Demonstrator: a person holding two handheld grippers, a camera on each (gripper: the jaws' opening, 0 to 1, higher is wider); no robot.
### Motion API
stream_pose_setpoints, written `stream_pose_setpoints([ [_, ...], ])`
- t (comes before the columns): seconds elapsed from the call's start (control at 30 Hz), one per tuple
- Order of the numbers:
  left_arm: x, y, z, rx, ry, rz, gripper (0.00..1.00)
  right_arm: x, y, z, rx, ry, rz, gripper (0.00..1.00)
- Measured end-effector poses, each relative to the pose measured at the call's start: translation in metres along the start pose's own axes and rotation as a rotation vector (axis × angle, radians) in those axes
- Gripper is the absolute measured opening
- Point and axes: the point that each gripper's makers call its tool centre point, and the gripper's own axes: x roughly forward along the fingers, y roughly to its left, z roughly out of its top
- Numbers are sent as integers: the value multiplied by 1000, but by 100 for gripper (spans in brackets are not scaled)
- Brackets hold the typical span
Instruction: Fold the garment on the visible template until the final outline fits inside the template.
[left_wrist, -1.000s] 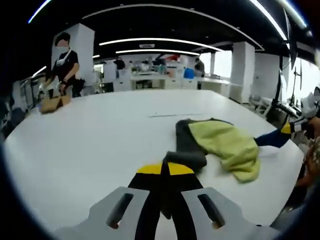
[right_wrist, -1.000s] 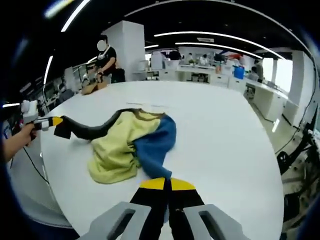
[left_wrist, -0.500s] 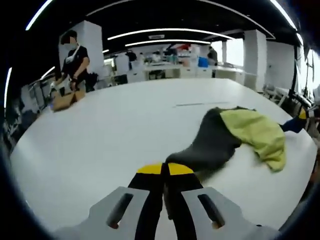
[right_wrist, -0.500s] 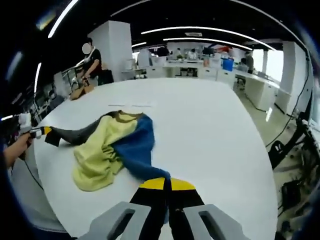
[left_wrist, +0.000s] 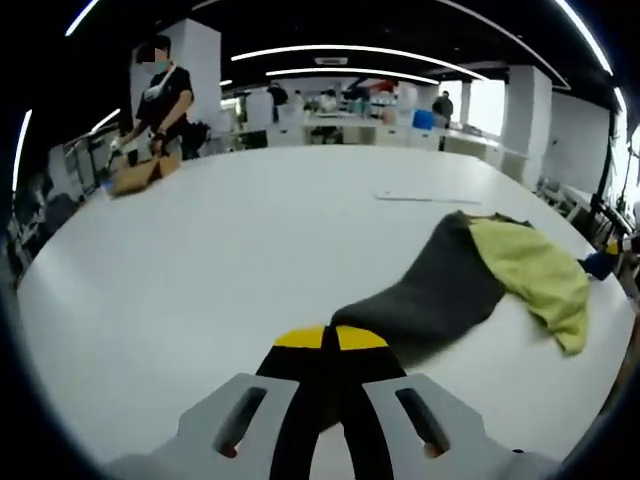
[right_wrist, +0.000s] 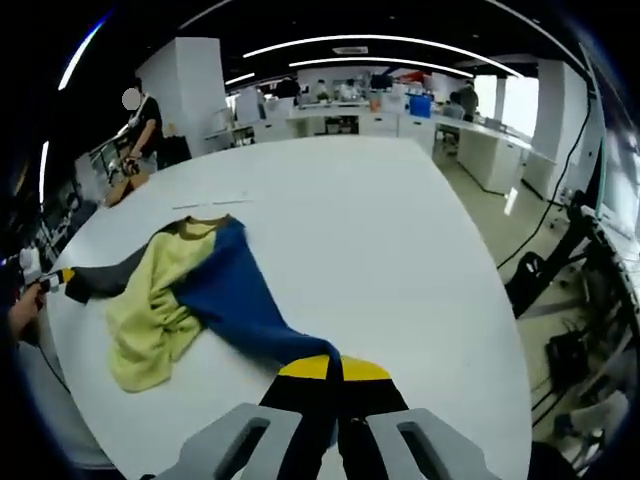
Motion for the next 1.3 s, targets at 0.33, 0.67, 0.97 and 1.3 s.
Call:
stream_pose_setpoints([
  [0.33, 2, 11, 1, -12, 22, 26, 0, 5, -35, -8, -38, 78, -61, 0],
  [0.67, 7, 20, 1, 55, 48, 47, 0, 16, -72, -13, -48, 112, -102, 0],
  [0.97, 12, 30, 8, 117, 63, 66, 0, 14, -86, -15, -89, 151, -157, 0],
  [1.3, 19, 36, 5, 135, 84, 68, 0, 20, -101, -16, -105, 184, -173, 0],
])
